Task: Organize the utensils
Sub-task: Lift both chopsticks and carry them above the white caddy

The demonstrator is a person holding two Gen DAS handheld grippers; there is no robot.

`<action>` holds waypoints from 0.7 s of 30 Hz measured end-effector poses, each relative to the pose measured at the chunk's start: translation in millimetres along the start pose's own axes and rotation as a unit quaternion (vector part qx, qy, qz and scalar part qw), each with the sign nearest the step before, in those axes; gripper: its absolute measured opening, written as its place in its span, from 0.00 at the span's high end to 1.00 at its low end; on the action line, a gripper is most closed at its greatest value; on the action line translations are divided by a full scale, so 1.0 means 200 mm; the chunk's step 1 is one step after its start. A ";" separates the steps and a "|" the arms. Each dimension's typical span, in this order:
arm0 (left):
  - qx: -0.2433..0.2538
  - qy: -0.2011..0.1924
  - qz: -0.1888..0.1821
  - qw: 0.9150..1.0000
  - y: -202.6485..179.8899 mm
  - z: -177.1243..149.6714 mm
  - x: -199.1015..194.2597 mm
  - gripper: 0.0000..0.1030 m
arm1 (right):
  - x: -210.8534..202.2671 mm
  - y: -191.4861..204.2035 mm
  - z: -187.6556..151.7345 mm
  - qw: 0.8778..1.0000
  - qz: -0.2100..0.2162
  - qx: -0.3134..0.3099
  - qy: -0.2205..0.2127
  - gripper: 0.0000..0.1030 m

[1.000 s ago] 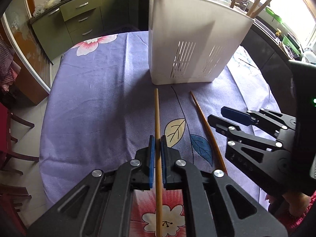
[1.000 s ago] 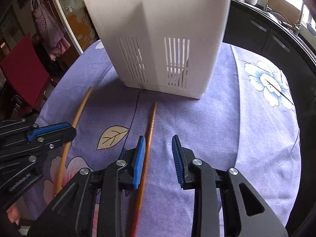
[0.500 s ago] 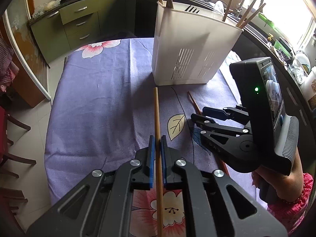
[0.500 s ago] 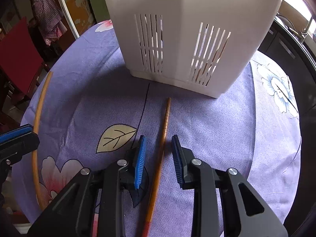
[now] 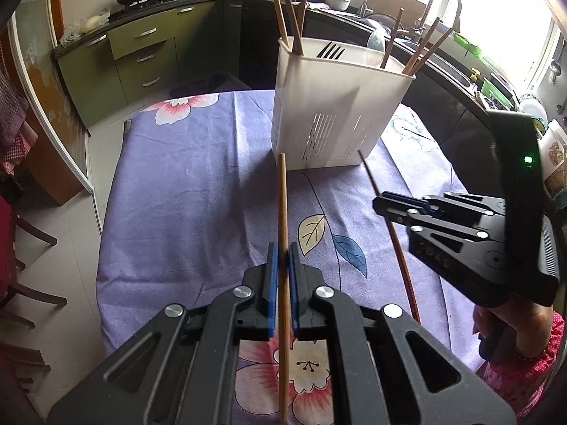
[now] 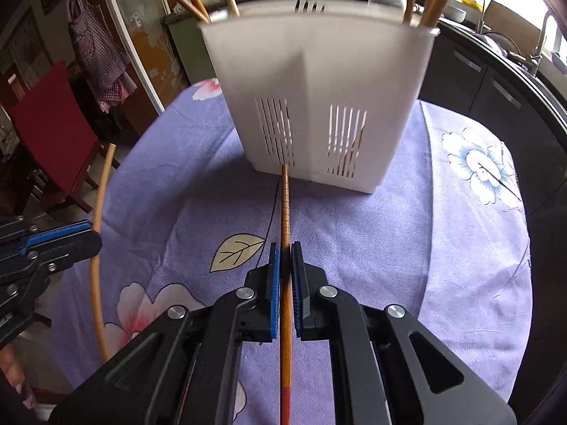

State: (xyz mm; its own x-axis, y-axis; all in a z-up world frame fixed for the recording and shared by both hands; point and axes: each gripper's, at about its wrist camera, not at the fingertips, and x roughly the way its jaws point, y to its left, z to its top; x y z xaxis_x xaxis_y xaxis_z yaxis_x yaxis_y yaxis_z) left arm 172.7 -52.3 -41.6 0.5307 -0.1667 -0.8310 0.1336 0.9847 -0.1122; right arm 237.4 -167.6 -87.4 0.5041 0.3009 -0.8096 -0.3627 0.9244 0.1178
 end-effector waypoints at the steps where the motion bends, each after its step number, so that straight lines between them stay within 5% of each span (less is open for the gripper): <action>1: 0.002 -0.006 0.000 1.000 0.00 0.00 -0.03 0.94 | -0.06 0.00 -0.01 1.000 0.001 0.000 -0.013 0.93; 10: 0.010 -0.050 -0.002 0.999 -0.03 -0.05 -0.24 0.94 | -0.56 -0.01 -0.20 0.990 -0.003 0.027 -0.135 0.93; 21: 0.007 -0.107 0.008 0.994 -0.01 -0.15 -0.45 0.94 | -0.77 -0.02 -0.44 0.984 -0.035 0.031 -0.175 0.93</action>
State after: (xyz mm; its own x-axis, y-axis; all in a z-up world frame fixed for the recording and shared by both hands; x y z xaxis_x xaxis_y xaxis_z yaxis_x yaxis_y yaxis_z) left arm 99.9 -38.5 17.1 0.6987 -0.1593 -0.6974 0.1339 0.9868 -0.0913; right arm 92.0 -237.5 -13.6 0.7685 0.2888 -0.5710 -0.2750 0.9548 0.1128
